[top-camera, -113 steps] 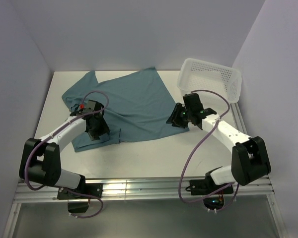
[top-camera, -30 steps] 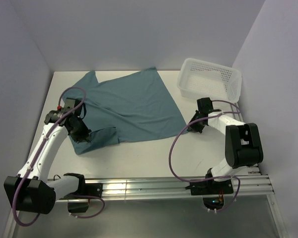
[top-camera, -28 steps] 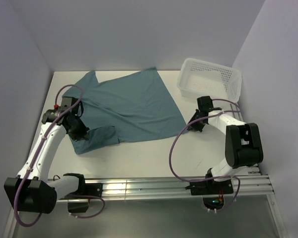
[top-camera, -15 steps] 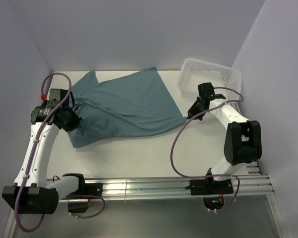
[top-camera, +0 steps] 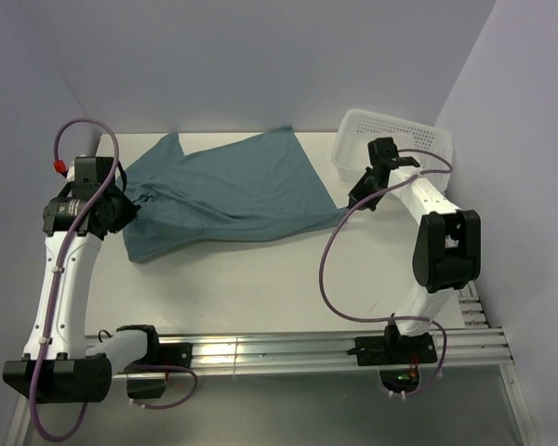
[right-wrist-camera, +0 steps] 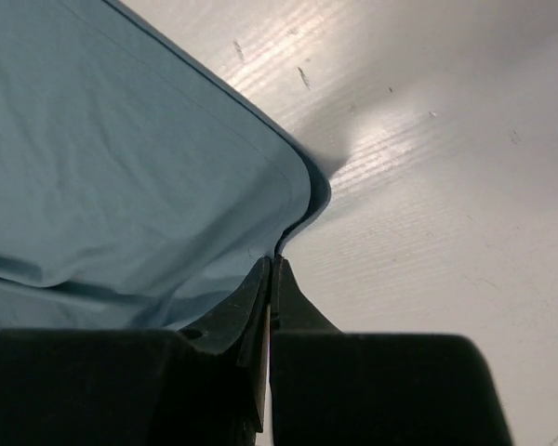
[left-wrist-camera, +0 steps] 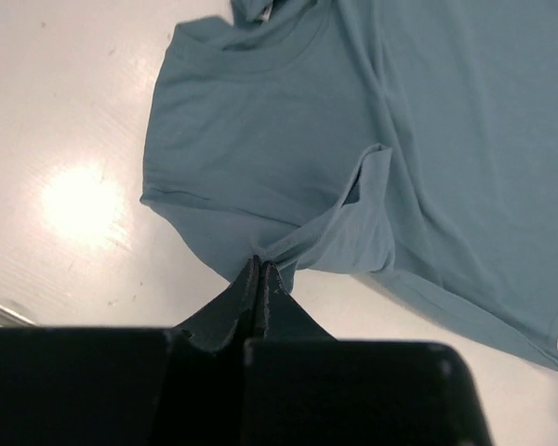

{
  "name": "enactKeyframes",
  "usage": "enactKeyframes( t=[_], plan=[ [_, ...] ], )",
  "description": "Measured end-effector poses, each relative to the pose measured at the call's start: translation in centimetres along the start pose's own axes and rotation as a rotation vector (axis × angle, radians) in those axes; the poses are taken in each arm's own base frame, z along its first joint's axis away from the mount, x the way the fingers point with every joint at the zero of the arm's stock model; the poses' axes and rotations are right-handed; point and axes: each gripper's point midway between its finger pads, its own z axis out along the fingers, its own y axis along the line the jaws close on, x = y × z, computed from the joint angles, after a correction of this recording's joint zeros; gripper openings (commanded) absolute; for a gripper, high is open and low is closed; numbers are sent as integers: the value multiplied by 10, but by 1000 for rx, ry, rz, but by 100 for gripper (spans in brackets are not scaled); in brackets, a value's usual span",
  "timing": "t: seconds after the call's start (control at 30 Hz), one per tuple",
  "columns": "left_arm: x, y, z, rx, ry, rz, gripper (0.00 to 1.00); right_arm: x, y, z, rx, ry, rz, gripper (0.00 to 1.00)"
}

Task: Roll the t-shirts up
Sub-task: Fold the tshirt

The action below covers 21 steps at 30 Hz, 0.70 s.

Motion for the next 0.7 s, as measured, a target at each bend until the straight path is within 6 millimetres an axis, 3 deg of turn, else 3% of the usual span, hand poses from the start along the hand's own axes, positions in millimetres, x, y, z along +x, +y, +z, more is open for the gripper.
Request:
enactKeyframes(
  t=[0.4,0.7],
  plan=[
    [-22,-12,-3,52,-92,-8,0,-20,41,-1,-27,-14,-31,0],
    [-23,-1,11,8,-95,-4,0,-32,72,3,-36,-34,-65,0]
  ],
)
